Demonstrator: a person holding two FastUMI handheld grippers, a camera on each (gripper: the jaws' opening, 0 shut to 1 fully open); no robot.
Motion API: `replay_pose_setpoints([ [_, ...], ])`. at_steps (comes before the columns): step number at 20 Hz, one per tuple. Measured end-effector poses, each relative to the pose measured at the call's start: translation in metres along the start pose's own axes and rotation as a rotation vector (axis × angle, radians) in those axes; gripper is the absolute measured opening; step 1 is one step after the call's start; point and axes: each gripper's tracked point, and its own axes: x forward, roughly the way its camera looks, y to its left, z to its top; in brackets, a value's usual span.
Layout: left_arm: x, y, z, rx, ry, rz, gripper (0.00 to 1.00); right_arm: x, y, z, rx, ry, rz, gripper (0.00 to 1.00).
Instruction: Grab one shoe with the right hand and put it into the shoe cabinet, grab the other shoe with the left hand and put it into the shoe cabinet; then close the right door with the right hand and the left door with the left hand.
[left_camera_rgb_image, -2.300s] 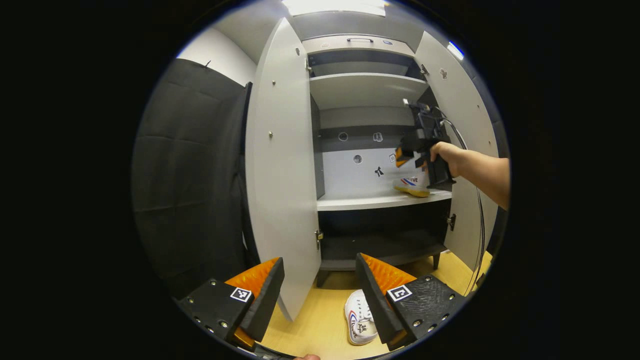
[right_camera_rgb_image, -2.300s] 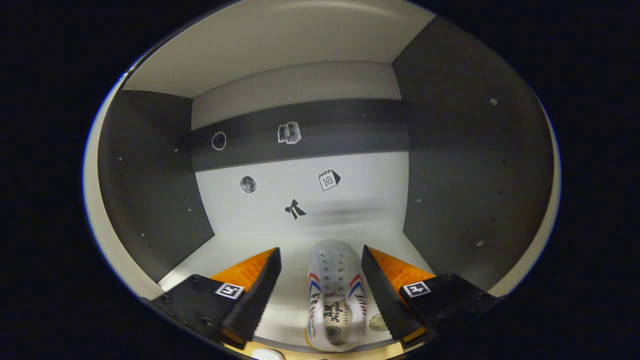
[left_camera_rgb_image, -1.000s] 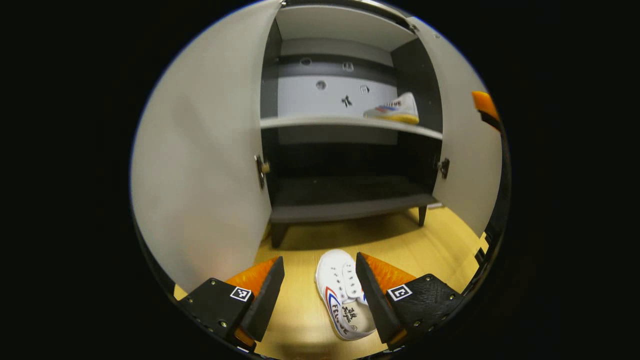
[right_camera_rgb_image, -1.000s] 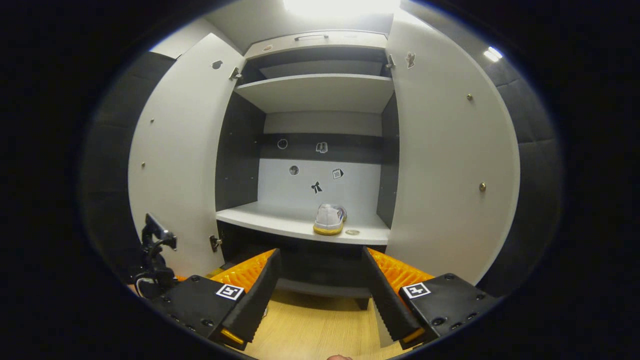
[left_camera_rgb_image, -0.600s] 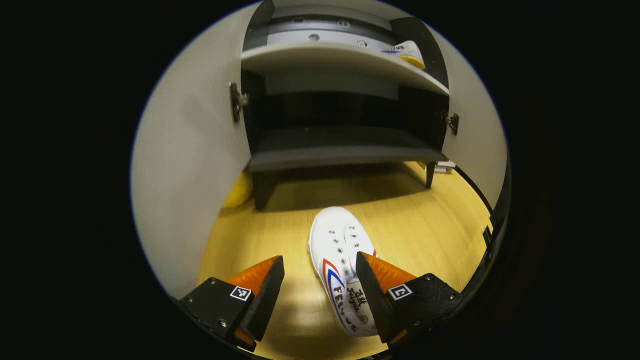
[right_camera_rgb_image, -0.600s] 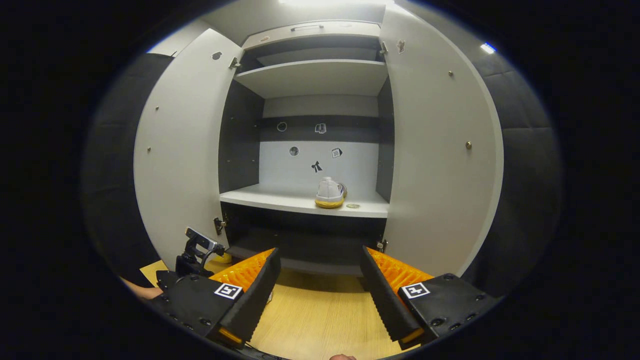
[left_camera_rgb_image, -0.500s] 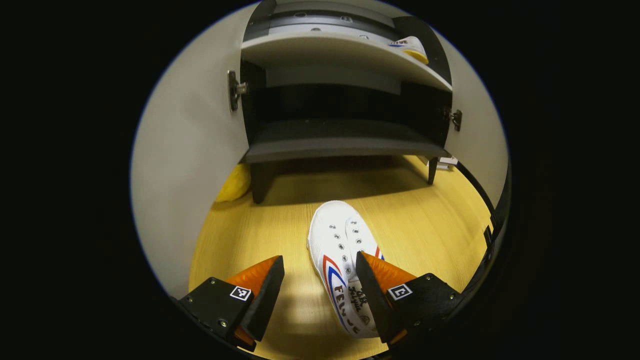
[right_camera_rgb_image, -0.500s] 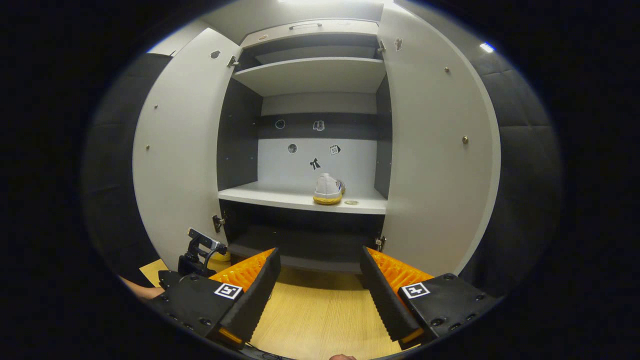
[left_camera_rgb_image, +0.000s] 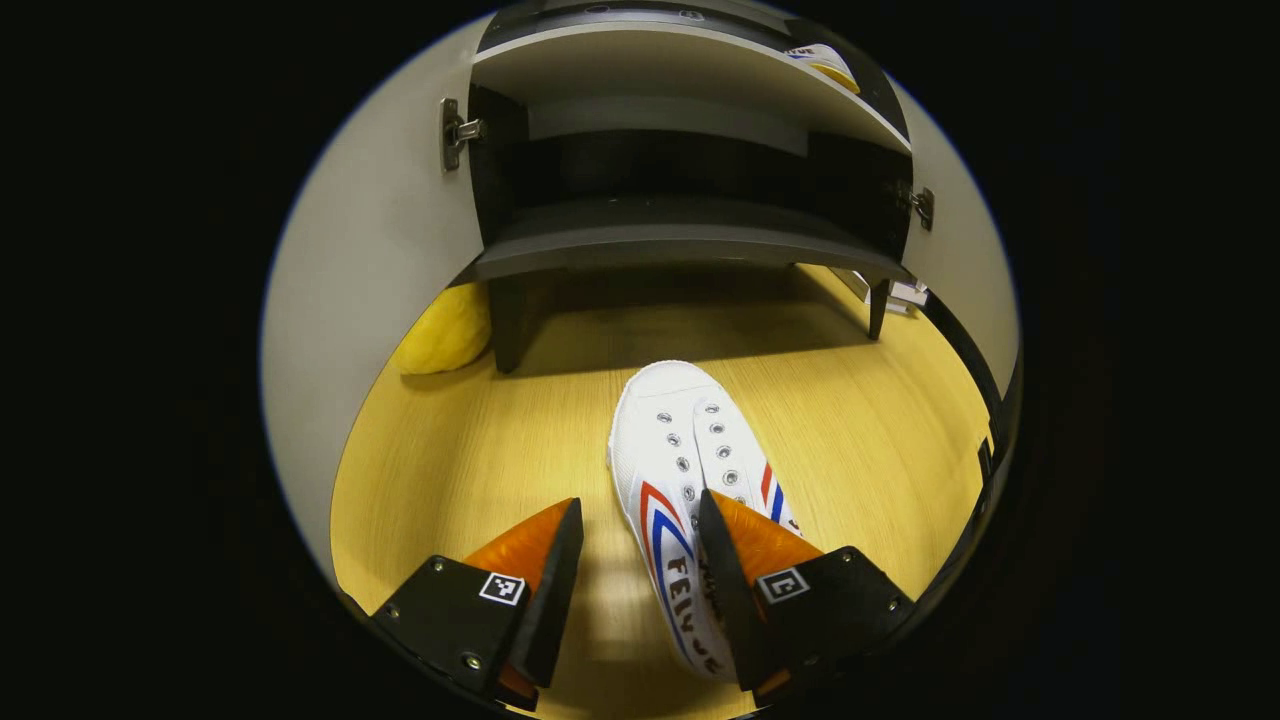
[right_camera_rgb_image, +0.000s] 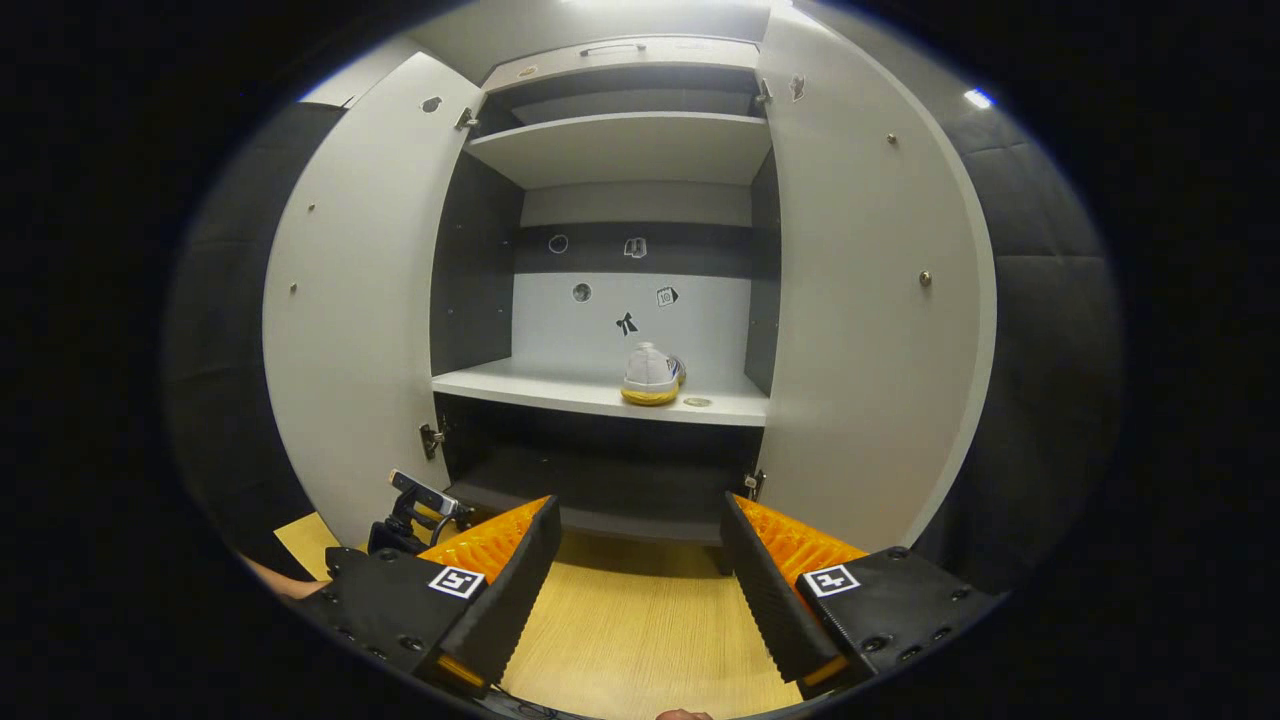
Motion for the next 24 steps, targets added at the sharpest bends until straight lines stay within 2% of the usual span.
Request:
replay_pose_setpoints([
  [2,-0.003,-0.003,0.0,0.03,0.004,0.004,0.37,0.0,-0.002,0.003,-0.002,-0.007,-0.006,1.0],
  [4,-0.001,-0.003,-0.002,0.041,0.012,0.015,0.32,-0.001,-0.004,0.004,-0.012,-0.016,-0.013,1.0],
  [5,0.0,0.003,0.0,0.039,0.01,0.036,0.25,-0.001,-0.003,0.005,-0.017,-0.019,-0.009,0.96],
  [6,-0.004,0.003,0.001,0.006,0.012,0.048,0.16,-0.001,-0.002,0.004,-0.024,-0.018,-0.007,1.0],
  [8,-0.002,0.004,0.002,-0.046,0.019,0.058,0.0,-0.001,-0.003,0.002,-0.029,-0.013,-0.003,0.99],
  [9,-0.002,0.005,0.005,-0.046,0.005,0.056,0.0,-0.001,-0.003,0.001,-0.028,-0.01,-0.001,0.97],
  [10,-0.003,0.005,0.006,-0.041,-0.003,0.054,0.0,-0.002,-0.004,0.001,-0.028,-0.01,-0.002,1.0],
  [16,-0.01,0.002,0.023,-0.027,-0.048,0.049,0.0,-0.001,-0.012,0.002,-0.031,-0.009,-0.008,1.0],
  [17,-0.012,0.002,0.025,-0.028,-0.053,0.051,0.0,-0.002,-0.012,0.004,-0.027,-0.012,-0.007,0.97],
  [18,-0.014,0.001,0.027,-0.029,-0.053,0.053,0.0,-0.002,-0.013,0.006,-0.027,-0.018,-0.009,1.0],
  [21,-0.03,0.004,0.04,-0.049,-0.082,0.054,0.0,-0.003,-0.012,0.006,-0.039,-0.021,-0.01,0.96],
  [22,-0.036,0.004,0.046,-0.058,-0.094,0.052,0.0,-0.004,-0.011,0.007,-0.039,-0.023,-0.008,1.0],
  [24,-0.051,0.005,0.063,-0.065,-0.131,0.048,0.0,-0.005,-0.009,0.008,-0.036,-0.026,-0.003,1.0],
])
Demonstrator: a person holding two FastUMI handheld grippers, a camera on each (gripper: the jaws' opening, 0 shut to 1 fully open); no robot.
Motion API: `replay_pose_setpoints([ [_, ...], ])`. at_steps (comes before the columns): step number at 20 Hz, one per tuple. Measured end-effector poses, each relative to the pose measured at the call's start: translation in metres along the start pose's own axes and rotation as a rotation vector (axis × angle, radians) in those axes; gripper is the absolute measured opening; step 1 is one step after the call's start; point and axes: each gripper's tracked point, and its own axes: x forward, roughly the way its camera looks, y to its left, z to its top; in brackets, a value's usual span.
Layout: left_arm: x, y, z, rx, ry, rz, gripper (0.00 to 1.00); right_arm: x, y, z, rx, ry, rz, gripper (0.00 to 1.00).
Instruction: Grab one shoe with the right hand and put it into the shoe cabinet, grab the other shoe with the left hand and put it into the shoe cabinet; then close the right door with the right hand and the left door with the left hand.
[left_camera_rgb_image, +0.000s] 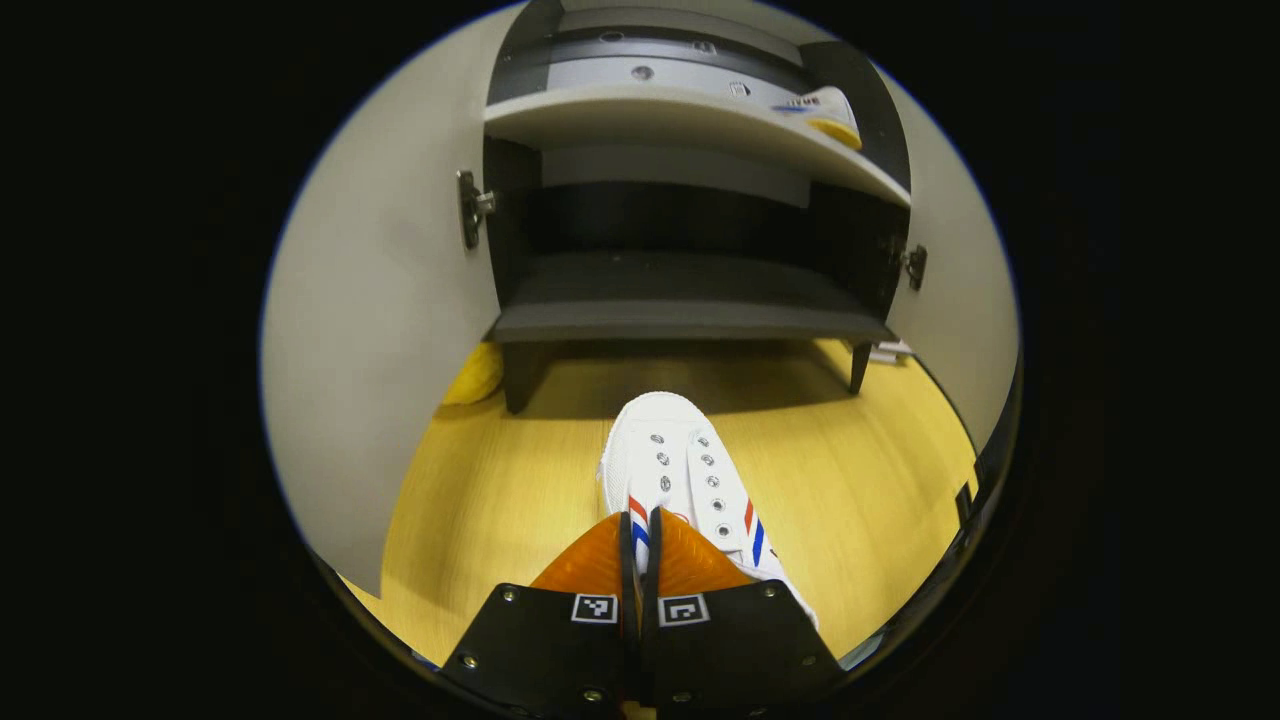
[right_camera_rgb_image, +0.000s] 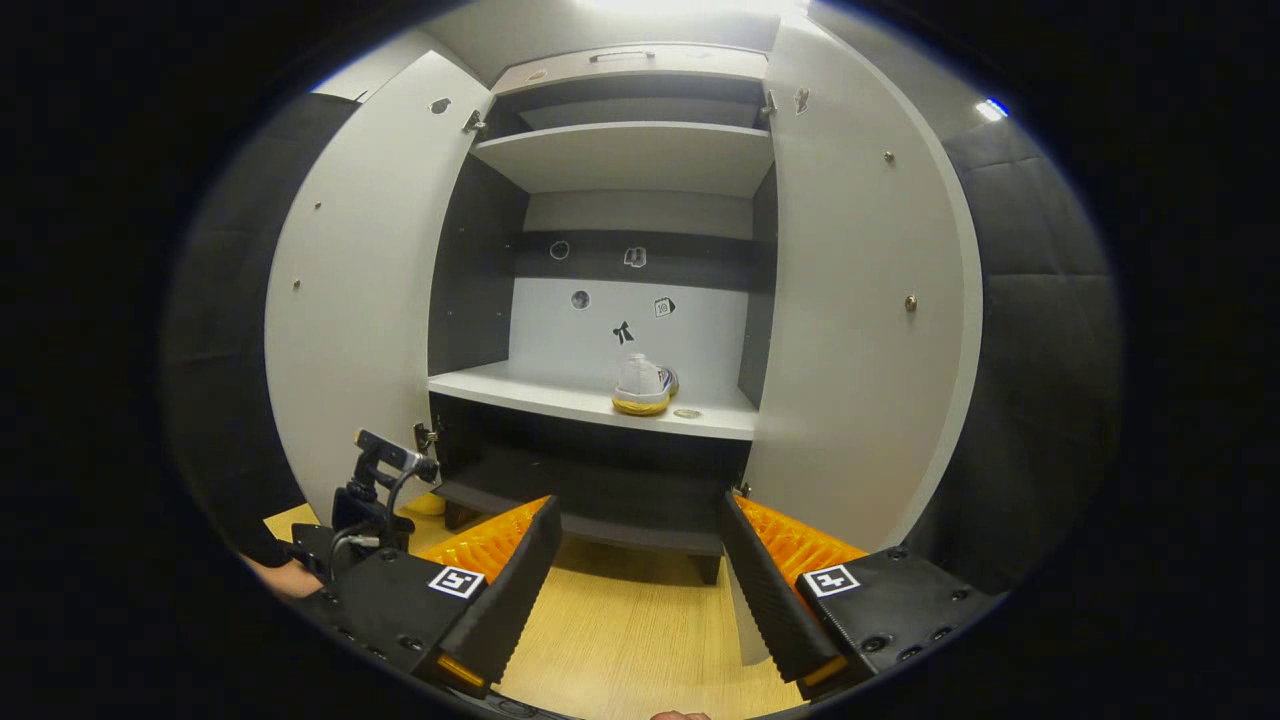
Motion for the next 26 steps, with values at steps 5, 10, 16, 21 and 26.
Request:
replay_pose_setpoints([
  [5,-0.031,-0.003,0.051,0.021,-0.091,-0.014,0.0,-0.002,0.002,-0.002,-0.003,0.003,-0.004,1.0],
  [10,-0.062,-0.006,0.098,-0.001,-0.18,-0.03,0.0,-0.006,0.001,0.001,-0.004,-0.005,-0.011,1.0],
  [16,-0.092,-0.016,0.155,-0.021,-0.292,-0.061,0.0,-0.011,-0.006,-0.005,0.011,0.006,-0.026,0.99],
  [21,-0.113,-0.025,0.198,-0.028,-0.384,-0.088,0.0,-0.011,-0.008,-0.008,0.017,0.014,-0.022,1.0],
  [26,-0.111,-0.029,0.242,-0.03,-0.441,-0.092,0.0,-0.011,-0.007,-0.009,0.024,0.011,-0.014,1.0],
])
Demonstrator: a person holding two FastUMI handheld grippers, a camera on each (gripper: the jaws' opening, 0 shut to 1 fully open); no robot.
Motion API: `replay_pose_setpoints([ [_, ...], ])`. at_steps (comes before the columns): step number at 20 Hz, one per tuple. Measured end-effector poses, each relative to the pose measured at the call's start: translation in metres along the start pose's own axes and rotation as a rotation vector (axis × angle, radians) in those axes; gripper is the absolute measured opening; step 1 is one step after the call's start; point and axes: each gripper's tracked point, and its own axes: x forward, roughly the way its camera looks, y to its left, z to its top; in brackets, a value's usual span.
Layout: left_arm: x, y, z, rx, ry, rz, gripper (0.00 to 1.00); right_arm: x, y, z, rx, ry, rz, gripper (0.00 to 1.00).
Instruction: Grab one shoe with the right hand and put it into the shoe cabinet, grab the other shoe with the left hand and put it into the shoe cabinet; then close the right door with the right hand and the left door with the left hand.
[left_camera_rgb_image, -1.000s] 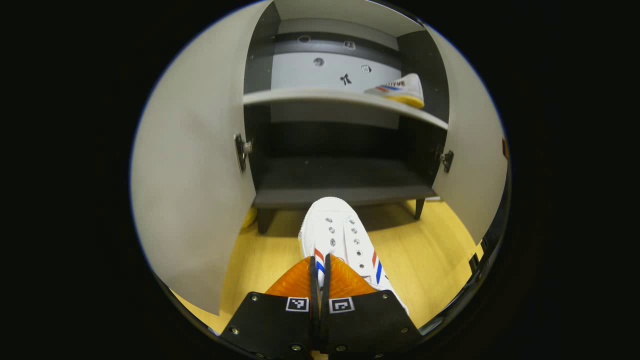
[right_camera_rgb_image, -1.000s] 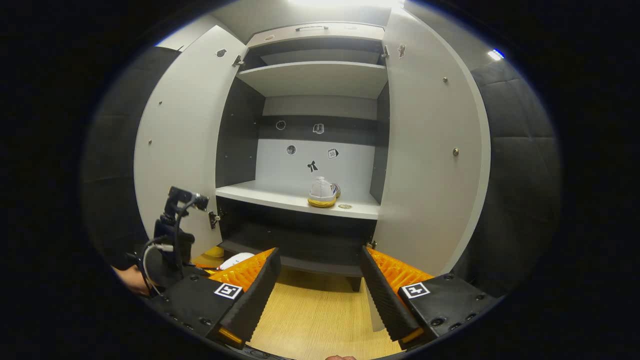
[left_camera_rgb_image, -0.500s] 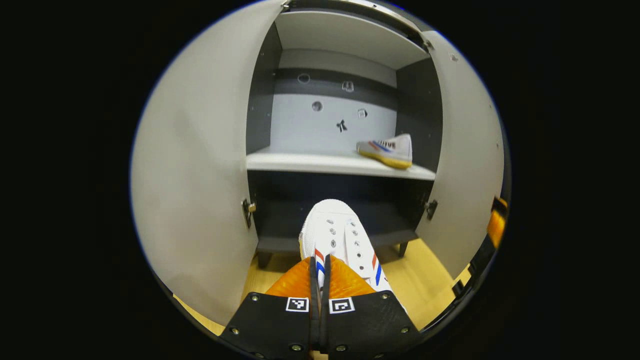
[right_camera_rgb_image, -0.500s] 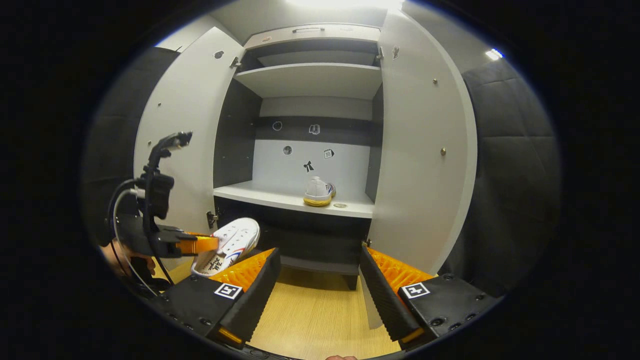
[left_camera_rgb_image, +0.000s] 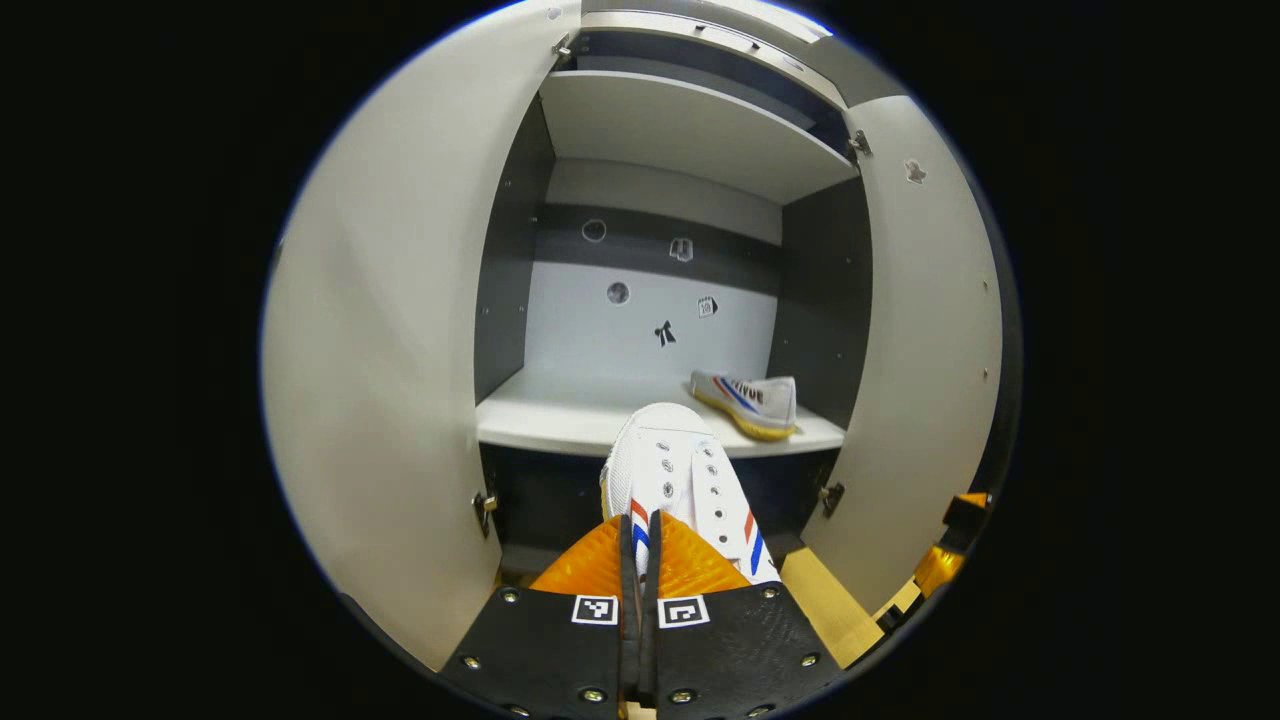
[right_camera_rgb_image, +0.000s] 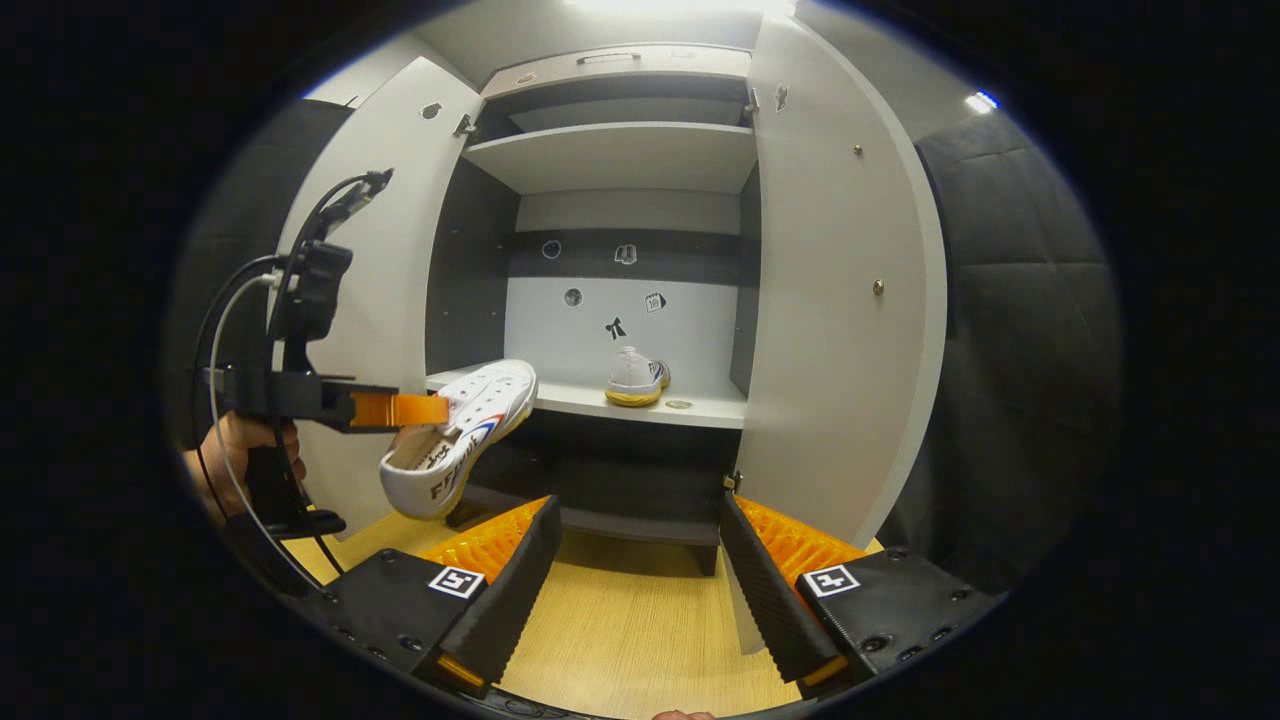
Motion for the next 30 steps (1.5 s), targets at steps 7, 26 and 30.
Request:
replay_pose_setpoints([
  [7,0.046,0.005,0.057,-0.011,-0.083,0.02,0.0,0.001,-0.002,-0.014,0.01,0.026,0.008,1.0],
  [26,0.196,0.027,0.107,-0.016,-0.086,0.064,0.0,0.018,-0.012,-0.043,0.068,0.096,-0.009,1.0],
  [30,0.214,0.032,0.088,0.003,-0.035,0.088,0.0,0.021,-0.015,-0.044,0.079,0.101,-0.018,1.0],
])
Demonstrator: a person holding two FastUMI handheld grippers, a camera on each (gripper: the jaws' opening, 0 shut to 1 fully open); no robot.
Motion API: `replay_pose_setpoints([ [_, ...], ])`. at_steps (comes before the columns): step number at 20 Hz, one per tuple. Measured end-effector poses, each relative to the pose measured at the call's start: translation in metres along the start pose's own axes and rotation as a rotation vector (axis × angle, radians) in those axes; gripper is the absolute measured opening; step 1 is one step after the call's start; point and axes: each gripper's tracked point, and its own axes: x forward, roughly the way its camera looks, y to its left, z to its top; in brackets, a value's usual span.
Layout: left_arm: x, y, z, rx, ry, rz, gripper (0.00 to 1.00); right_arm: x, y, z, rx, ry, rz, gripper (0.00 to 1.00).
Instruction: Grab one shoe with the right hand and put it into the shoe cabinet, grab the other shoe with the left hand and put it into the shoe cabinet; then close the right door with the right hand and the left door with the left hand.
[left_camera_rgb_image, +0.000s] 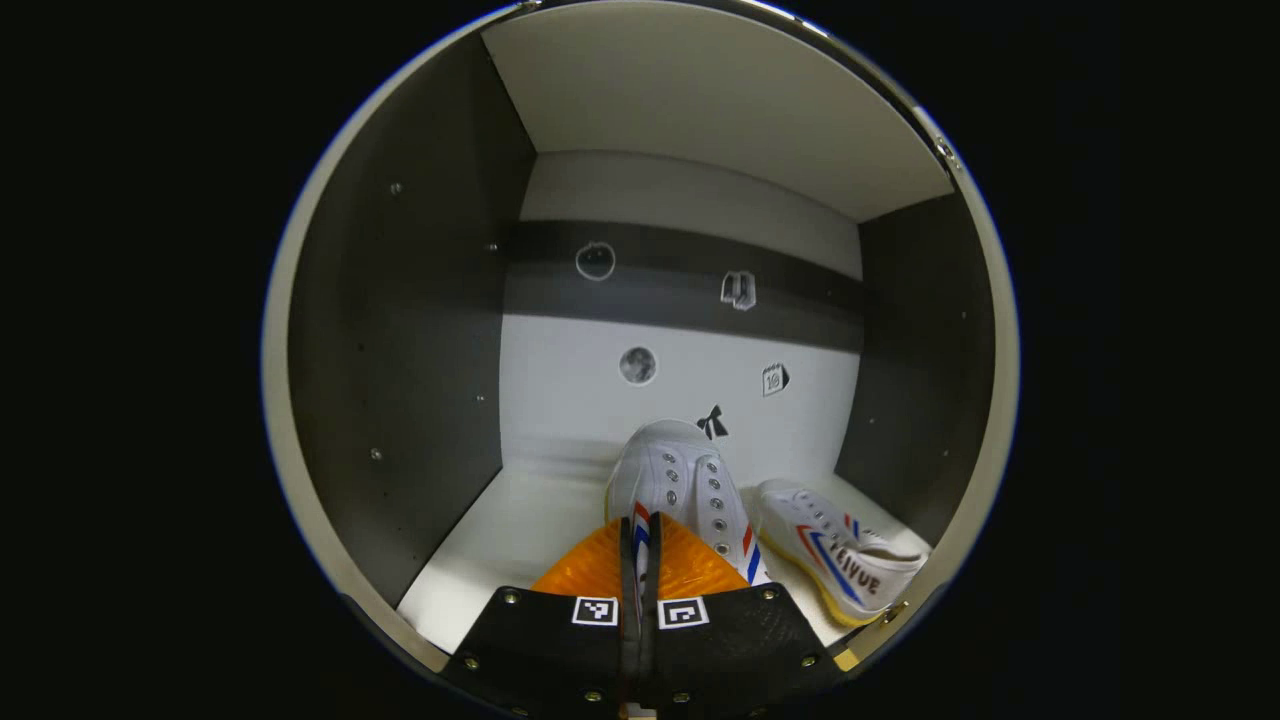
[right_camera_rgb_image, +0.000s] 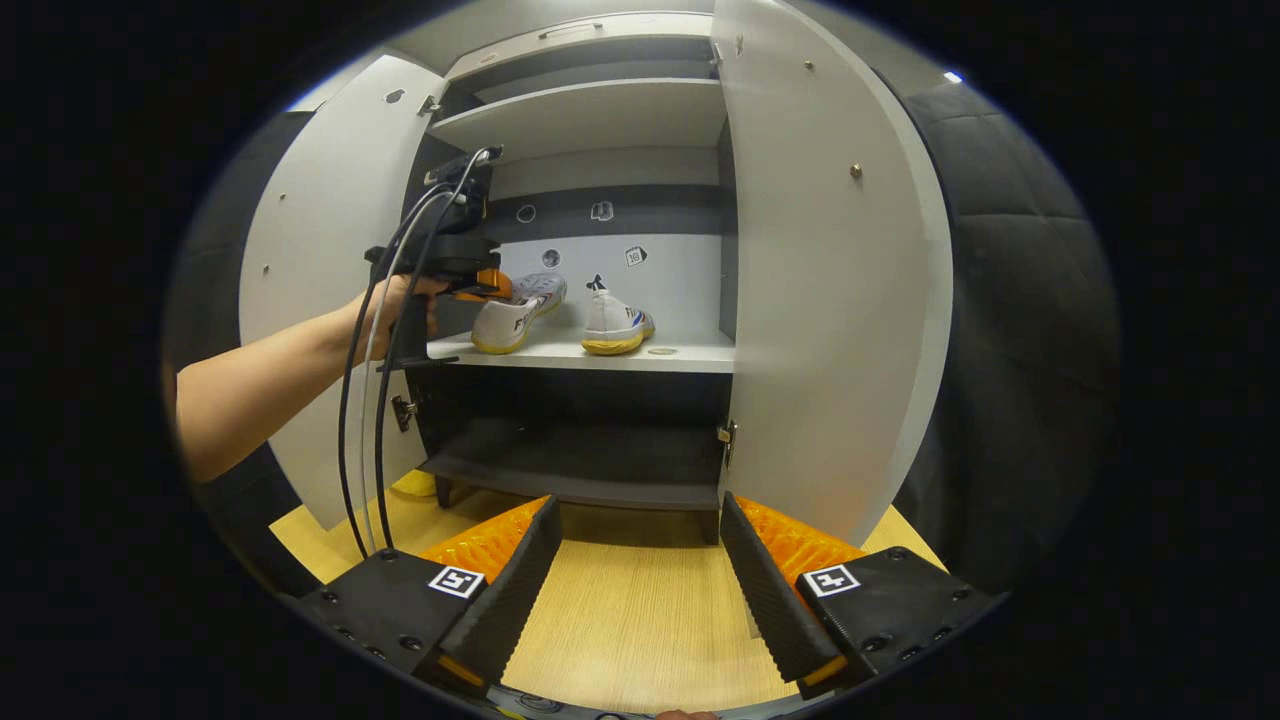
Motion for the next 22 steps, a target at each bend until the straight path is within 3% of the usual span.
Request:
replay_pose_setpoints([
  [2,0.002,0.004,-0.008,0.016,0.029,0.017,0.0,0.002,0.001,0.0,0.004,0.002,0.003,1.0],
  [5,0.006,0.013,0.006,0.058,-0.027,0.045,0.0,0.002,0.005,-0.002,-0.002,0.005,0.013,1.0],
  [8,-0.001,-0.001,0.005,0.093,-0.024,-0.001,0.0,0.002,0.011,-0.001,0.001,0.003,0.025,1.0],
  [11,-0.014,0.0,0.009,0.103,-0.056,0.027,0.21,-0.003,0.014,0.004,-0.007,-0.016,0.029,1.0],
  [15,-0.05,-0.007,0.012,0.113,-0.097,0.019,0.81,-0.013,0.015,0.014,-0.016,-0.044,0.021,1.0],
  [22,-0.154,-0.018,0.031,0.119,-0.186,-0.009,0.81,-0.035,0.006,0.033,-0.028,-0.106,-0.011,0.99],
])
